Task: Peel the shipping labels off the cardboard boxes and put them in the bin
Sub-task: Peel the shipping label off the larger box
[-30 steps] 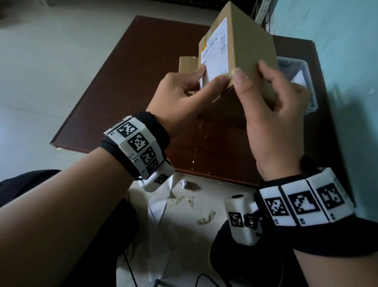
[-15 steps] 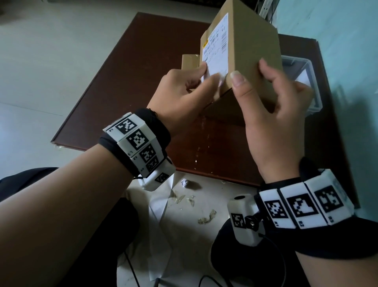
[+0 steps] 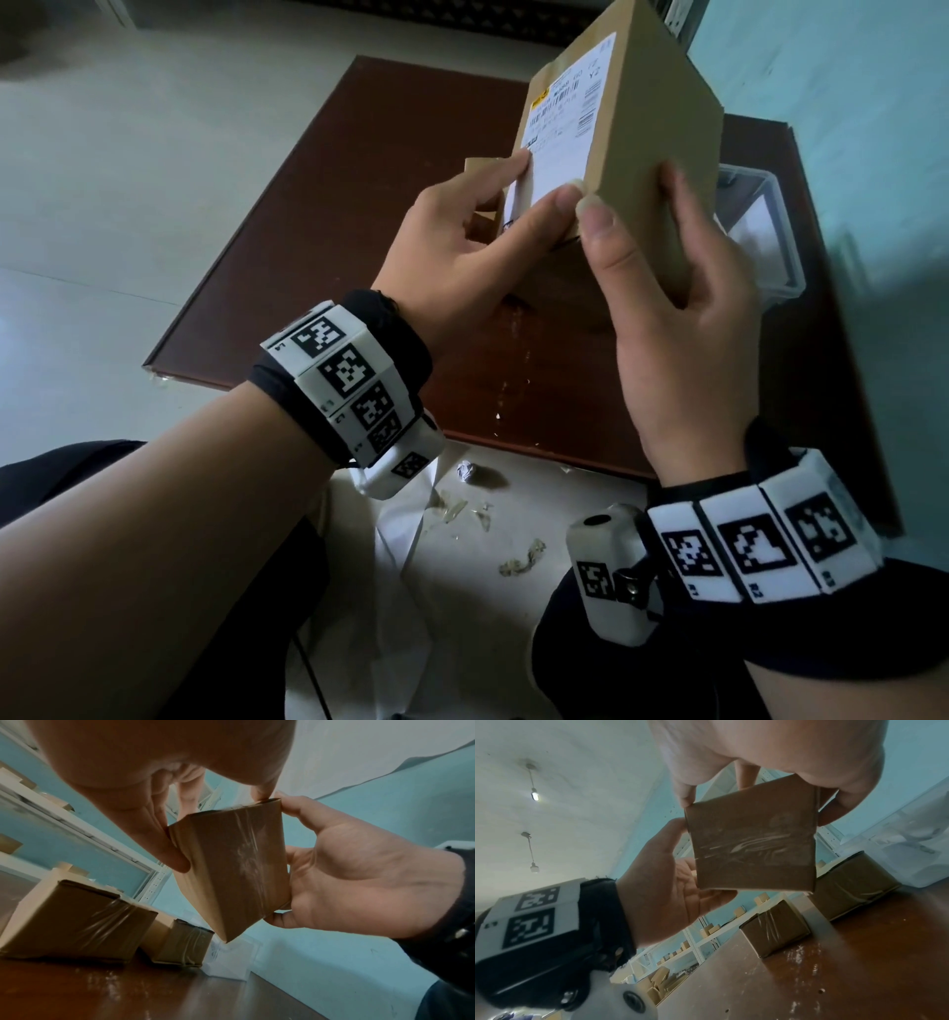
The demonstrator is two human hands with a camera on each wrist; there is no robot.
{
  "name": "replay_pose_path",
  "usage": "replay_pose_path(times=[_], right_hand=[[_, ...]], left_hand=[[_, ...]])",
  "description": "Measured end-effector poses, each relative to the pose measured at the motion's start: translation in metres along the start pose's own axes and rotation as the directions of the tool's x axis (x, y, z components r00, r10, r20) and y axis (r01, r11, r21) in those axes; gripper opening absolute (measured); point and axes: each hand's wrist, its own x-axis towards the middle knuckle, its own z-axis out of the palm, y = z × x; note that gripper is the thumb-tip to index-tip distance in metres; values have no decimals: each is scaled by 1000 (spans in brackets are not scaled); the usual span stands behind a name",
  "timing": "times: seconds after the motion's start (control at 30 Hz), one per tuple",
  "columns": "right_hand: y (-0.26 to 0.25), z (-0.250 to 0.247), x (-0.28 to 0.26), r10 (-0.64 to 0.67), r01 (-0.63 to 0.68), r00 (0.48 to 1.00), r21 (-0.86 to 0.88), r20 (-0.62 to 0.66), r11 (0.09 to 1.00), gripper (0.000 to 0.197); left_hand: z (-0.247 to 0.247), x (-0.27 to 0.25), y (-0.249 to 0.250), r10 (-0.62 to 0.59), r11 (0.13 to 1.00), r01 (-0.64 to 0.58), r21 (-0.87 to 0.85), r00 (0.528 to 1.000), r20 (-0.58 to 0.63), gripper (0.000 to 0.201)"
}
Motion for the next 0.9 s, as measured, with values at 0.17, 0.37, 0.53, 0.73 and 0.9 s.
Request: replay_pose_path(times=[0.17, 0.37, 0.53, 0.73, 0.9], right_hand=[[-4, -2, -4, 14, -11, 998, -56, 61, 998, 95], [-6, 2, -4, 23, -21, 987, -13, 159, 1000, 114], [-4, 4, -9, 40, -54, 975, 54, 219, 997, 115], [-14, -3, -31, 118, -170, 956, 176, 268, 970, 117], [-32, -24, -53, 142, -216, 940, 219, 309, 952, 84]], left_hand=[[-9, -10, 5, 15, 1000, -15, 5, 999, -39, 68], [-29, -17, 21, 47, 998, -46, 38, 999, -15, 59], [-37, -22, 37, 57, 990, -55, 132, 998, -10, 62], [-41, -42, 62, 22, 963, -17, 271, 1000, -13, 66], [-36, -61, 81, -35, 940, 21, 340, 999, 37, 67]])
